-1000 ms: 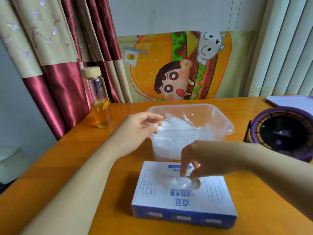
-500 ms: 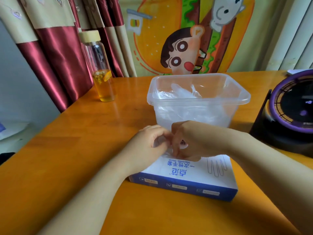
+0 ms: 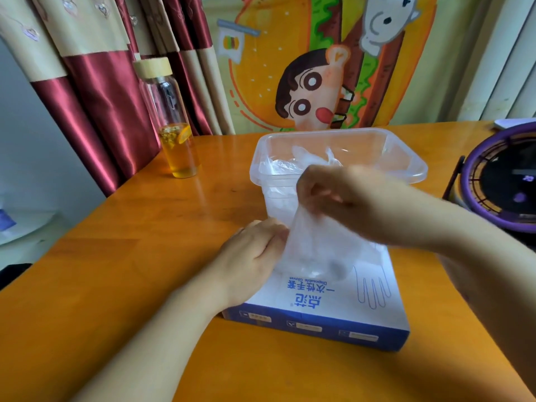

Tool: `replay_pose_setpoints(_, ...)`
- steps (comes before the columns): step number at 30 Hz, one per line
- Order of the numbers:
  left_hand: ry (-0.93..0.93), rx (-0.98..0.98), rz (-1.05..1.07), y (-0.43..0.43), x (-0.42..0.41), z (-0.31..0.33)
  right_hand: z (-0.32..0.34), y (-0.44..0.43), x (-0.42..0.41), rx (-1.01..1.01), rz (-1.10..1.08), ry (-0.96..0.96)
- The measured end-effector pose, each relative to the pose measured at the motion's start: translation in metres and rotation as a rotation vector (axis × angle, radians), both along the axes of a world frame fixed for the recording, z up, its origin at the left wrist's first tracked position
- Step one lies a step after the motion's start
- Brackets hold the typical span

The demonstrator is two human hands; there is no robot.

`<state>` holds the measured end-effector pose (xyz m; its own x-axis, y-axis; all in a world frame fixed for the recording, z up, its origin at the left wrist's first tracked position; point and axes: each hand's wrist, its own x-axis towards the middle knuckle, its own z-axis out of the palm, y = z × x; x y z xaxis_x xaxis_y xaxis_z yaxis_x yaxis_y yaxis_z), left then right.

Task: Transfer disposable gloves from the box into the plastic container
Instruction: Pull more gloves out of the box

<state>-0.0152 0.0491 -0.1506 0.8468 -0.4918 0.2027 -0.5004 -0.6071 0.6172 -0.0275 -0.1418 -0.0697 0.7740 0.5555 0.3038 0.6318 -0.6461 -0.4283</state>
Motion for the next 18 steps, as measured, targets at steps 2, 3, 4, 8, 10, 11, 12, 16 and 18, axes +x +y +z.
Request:
replay_pose_setpoints(2,0.034,-0.036,-0.014,0.001,-0.005,0.0,0.007,-0.006,0.003,0.186,-0.048,-0.102)
replay_pose_setpoints(3,0.093,-0.089,-0.01,0.001,-0.004,0.003,0.008,-0.009,0.005,0.248,-0.069,-0.126)
replay_pose_setpoints(4,0.156,-0.162,-0.007,0.003,-0.01,0.006,0.008,-0.011,0.007,0.296,-0.095,-0.134)
replay_pose_setpoints(8,0.174,-0.365,0.074,0.0,0.008,0.027,0.004,-0.018,0.018,0.517,-0.241,-0.111)
replay_pose_setpoints(10,0.126,-0.412,0.097,-0.003,0.014,0.038,0.004,-0.021,0.021,0.629,-0.292,-0.06)
replay_pose_setpoints(11,0.047,-0.357,0.054,-0.007,0.009,0.046,0.003,-0.022,0.023,0.686,-0.31,-0.022)
replay_pose_setpoints(12,-0.02,-0.302,0.047,-0.014,0.005,0.054,0.002,-0.024,0.025,0.742,-0.323,0.024)
replay_pose_setpoints(16,-0.107,-0.23,0.067,-0.04,0.013,0.08,0.001,-0.024,0.029,0.968,-0.316,0.221)
replay_pose_setpoints(18,-0.127,-0.23,0.114,-0.053,0.028,0.089,0.002,-0.027,0.032,1.03,-0.31,0.261)
